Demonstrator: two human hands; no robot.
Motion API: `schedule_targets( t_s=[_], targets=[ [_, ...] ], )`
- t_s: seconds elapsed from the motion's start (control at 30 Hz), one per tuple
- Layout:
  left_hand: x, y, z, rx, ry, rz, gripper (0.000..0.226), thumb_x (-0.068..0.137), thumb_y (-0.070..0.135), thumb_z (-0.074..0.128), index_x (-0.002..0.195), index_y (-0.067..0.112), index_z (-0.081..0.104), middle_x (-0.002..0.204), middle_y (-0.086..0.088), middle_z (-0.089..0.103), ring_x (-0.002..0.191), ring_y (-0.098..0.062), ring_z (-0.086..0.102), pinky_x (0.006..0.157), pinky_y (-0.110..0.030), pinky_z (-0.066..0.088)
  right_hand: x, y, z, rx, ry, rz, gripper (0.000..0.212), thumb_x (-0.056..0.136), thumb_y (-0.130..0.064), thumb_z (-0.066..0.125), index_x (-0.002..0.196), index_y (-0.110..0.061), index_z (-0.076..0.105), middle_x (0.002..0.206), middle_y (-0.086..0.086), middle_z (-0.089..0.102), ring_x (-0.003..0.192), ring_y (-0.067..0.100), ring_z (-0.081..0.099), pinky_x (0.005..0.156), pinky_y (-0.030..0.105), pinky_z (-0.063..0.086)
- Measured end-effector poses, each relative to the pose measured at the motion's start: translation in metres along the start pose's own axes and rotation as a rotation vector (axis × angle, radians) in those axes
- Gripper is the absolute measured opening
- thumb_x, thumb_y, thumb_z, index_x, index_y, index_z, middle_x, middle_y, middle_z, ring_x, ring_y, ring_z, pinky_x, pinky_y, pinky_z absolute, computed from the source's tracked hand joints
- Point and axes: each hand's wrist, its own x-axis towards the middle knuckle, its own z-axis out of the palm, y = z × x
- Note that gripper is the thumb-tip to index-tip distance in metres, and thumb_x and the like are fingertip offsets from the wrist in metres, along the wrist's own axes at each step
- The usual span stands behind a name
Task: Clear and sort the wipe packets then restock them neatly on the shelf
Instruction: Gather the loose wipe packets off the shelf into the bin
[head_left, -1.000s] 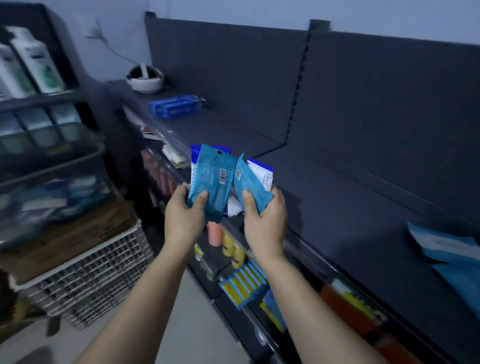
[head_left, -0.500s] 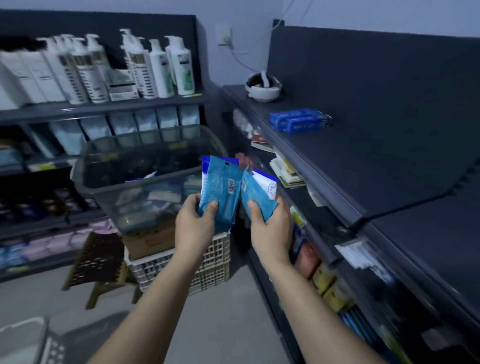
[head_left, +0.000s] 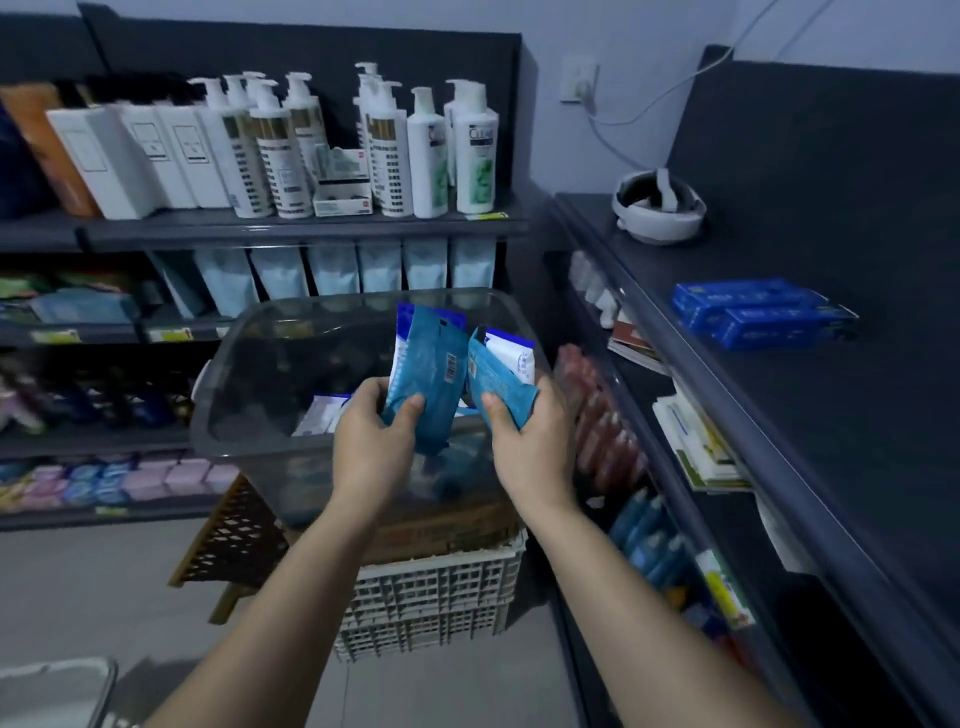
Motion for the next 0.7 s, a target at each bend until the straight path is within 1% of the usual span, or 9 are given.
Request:
schedule_targets(
  t_s=[0.07, 0.17, 0.3, 0.43, 0.53, 0.57, 0.63, 0.67, 0.7],
  targets=[
    [0.026, 0.0, 0.002, 0.042, 0.031, 0.016, 0.013, 0.093, 0.028, 0.059, 0.103, 0.019, 0.058, 0.091, 0.011, 0.062, 0.086, -0.011, 0.062, 0.075, -0.044, 0.056, 0.027, 0.002, 0.015, -0.032, -0.038, -0.029, 0.029, 0.089, -0.024, 0.066, 0.113, -0.011, 0.058, 0.102, -0.004, 0.055, 0.096, 0.012, 0.054, 0.078, 0.024, 0.04],
    [0.062, -0.004, 0.004, 0.147, 0.071, 0.037, 0.015, 0.093, 0.026, 0.059, 0.104, 0.015, 0.059, 0.089, 0.01, 0.061, 0.082, -0.009, 0.06, 0.067, -0.033, 0.052, 0.062, 0.009, 0.038, -0.072, -0.115, -0.086, 0.031, 0.089, -0.022, 0.064, 0.117, -0.012, 0.058, 0.109, 0.002, 0.059, 0.101, 0.016, 0.055, 0.079, 0.024, 0.038],
    [0.109, -0.021, -0.004, 0.394, 0.041, 0.016, 0.015, 0.089, 0.031, 0.062, 0.099, 0.021, 0.058, 0.093, 0.003, 0.065, 0.085, -0.019, 0.063, 0.071, -0.04, 0.055, 0.093, 0.018, 0.071, -0.148, -0.243, -0.094, 0.027, 0.09, -0.022, 0.062, 0.115, -0.013, 0.057, 0.11, 0.002, 0.057, 0.101, 0.019, 0.055, 0.072, 0.023, 0.032],
    [0.153, -0.048, -0.016, 0.722, -0.073, -0.024, 0.017, 0.088, 0.035, 0.059, 0.1, 0.023, 0.056, 0.094, 0.0, 0.065, 0.083, -0.023, 0.061, 0.07, -0.038, 0.053, 0.117, 0.028, 0.111, -0.223, -0.394, -0.049, 0.031, 0.089, -0.027, 0.063, 0.117, -0.016, 0.054, 0.111, 0.0, 0.062, 0.1, 0.02, 0.058, 0.074, 0.028, 0.04],
    [0.187, -0.075, -0.026, 0.973, -0.277, -0.083, 0.024, 0.089, 0.033, 0.056, 0.109, 0.02, 0.057, 0.106, -0.005, 0.065, 0.094, -0.027, 0.061, 0.072, -0.032, 0.047, 0.131, 0.036, 0.139, -0.425, -0.586, -0.003, 0.032, 0.088, -0.031, 0.064, 0.113, -0.018, 0.048, 0.109, 0.004, 0.064, 0.1, 0.028, 0.059, 0.073, 0.033, 0.043],
    [0.198, -0.086, -0.029, 1.055, -0.376, -0.124, 0.026, 0.088, 0.033, 0.057, 0.111, 0.019, 0.057, 0.112, -0.007, 0.063, 0.099, -0.027, 0.061, 0.075, -0.031, 0.047, 0.136, 0.04, 0.149, -0.502, -0.691, 0.012, 0.036, 0.087, -0.032, 0.065, 0.117, -0.02, 0.048, 0.116, 0.006, 0.062, 0.107, 0.029, 0.057, 0.079, 0.035, 0.045],
    [0.218, -0.11, -0.035, 1.193, -0.596, -0.173, 0.031, 0.085, 0.032, 0.059, 0.114, 0.02, 0.058, 0.121, -0.007, 0.06, 0.108, -0.026, 0.058, 0.086, -0.032, 0.048, 0.141, 0.05, 0.167, -0.635, -0.948, 0.035, 0.055, 0.086, -0.034, 0.067, 0.135, -0.023, 0.044, 0.138, 0.006, 0.052, 0.125, 0.028, 0.048, 0.096, 0.034, 0.042],
    [0.226, -0.123, -0.036, 1.231, -0.696, -0.183, 0.033, 0.085, 0.031, 0.059, 0.116, 0.021, 0.059, 0.125, -0.006, 0.059, 0.11, -0.024, 0.057, 0.09, -0.032, 0.048, 0.142, 0.055, 0.176, -0.684, -1.061, 0.035, 0.061, 0.086, -0.033, 0.068, 0.14, -0.022, 0.042, 0.143, 0.005, 0.047, 0.129, 0.027, 0.044, 0.1, 0.033, 0.039],
    [0.231, -0.135, -0.037, 1.232, -0.782, -0.199, 0.036, 0.085, 0.029, 0.06, 0.119, 0.021, 0.058, 0.128, -0.005, 0.058, 0.112, -0.024, 0.057, 0.093, -0.032, 0.047, 0.142, 0.062, 0.186, -0.719, -1.143, 0.027, 0.06, 0.086, -0.032, 0.068, 0.139, -0.021, 0.044, 0.143, 0.005, 0.047, 0.129, 0.026, 0.044, 0.099, 0.031, 0.038]
  ],
)
